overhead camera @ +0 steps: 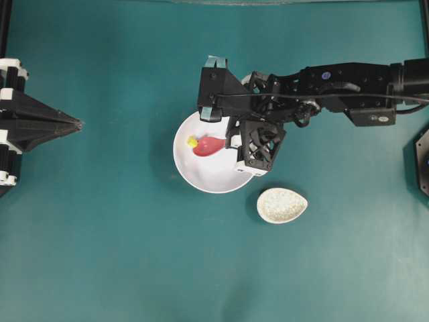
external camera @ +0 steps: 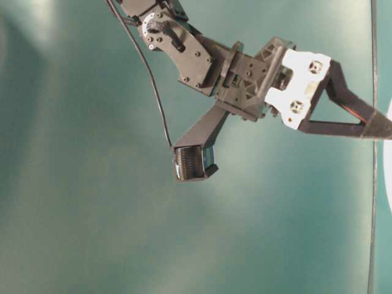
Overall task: Scoop the yellow hexagonal prism block from the bowl with a spoon using the right arm.
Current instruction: 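Drag the spoon under the yellow block and tilt it up with the right gripper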
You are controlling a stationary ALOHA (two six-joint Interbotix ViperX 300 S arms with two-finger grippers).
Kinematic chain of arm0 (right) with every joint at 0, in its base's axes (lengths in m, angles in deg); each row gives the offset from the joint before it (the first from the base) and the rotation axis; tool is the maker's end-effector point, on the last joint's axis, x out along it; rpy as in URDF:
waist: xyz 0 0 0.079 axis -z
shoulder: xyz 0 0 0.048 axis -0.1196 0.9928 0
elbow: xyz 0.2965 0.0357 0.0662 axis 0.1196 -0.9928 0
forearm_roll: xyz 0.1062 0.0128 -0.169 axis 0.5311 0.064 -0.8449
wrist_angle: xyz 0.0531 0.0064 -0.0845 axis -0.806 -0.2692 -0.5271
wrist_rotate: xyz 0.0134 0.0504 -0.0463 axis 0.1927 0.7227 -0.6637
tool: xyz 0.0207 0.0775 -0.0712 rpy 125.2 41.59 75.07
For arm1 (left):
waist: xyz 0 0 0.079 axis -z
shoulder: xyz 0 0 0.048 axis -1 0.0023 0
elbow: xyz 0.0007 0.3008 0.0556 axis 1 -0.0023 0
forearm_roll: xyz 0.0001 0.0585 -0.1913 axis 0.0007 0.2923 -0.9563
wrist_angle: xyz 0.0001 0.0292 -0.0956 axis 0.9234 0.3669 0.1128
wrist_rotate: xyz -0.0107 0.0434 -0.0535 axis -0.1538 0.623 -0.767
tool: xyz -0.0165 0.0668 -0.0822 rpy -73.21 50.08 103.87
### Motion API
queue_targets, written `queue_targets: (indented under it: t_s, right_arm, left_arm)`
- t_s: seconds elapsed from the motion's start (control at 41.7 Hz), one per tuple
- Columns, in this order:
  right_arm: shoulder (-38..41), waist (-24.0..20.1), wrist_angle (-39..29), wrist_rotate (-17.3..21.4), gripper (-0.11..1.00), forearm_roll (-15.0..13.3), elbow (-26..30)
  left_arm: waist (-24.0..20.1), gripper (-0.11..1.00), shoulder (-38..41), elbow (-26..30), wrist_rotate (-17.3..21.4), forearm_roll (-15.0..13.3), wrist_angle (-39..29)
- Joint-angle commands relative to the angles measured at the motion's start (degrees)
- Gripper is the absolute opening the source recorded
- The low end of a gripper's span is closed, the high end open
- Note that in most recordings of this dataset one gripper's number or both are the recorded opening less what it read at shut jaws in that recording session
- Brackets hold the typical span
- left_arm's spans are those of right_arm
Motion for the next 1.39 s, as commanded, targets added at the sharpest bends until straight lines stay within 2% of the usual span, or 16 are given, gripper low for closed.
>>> queue_targets:
  t_s: [0.0,0.911,1.367]
  right_arm:
    - [-1.0,-0.1,0.6,-0.1,0.23,-0.2,1.9]
    - [-4.0,-0.1,1.8,0.0,0.23,-1.5,2.6]
    - [-4.9,-0.1,4.8,-0.1,0.23,-1.5,1.2]
  left_arm:
    - [0.0,0.0,0.5,1.1,0.1,0.2,0.2]
    - [0.0,0.0,0.5,1.1,0.0,0.2,0.3]
    - [0.0,0.0,0.5,1.1,0.0,0.2,0.3]
